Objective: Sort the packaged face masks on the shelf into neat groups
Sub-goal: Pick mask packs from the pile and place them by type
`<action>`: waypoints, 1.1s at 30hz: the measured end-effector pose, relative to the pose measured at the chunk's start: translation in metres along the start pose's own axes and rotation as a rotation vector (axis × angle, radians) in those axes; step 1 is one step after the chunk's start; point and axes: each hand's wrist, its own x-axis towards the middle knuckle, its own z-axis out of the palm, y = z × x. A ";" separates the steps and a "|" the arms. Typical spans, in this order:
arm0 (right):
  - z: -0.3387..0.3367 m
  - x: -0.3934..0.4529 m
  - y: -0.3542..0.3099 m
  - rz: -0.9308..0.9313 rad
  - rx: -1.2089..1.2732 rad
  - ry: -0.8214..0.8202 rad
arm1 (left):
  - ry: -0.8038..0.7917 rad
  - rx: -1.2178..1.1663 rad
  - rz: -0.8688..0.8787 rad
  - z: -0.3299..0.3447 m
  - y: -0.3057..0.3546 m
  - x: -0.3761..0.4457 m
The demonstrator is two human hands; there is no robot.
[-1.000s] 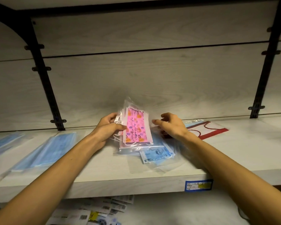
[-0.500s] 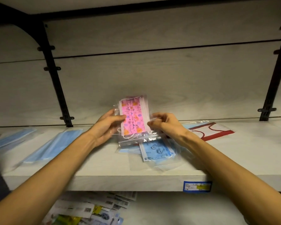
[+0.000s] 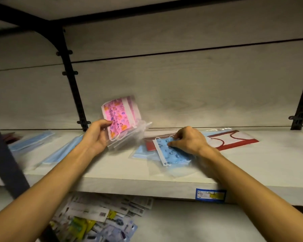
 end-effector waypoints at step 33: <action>0.069 -0.135 -0.259 -0.064 0.958 -0.170 | -0.058 0.125 0.035 -0.279 0.102 -0.164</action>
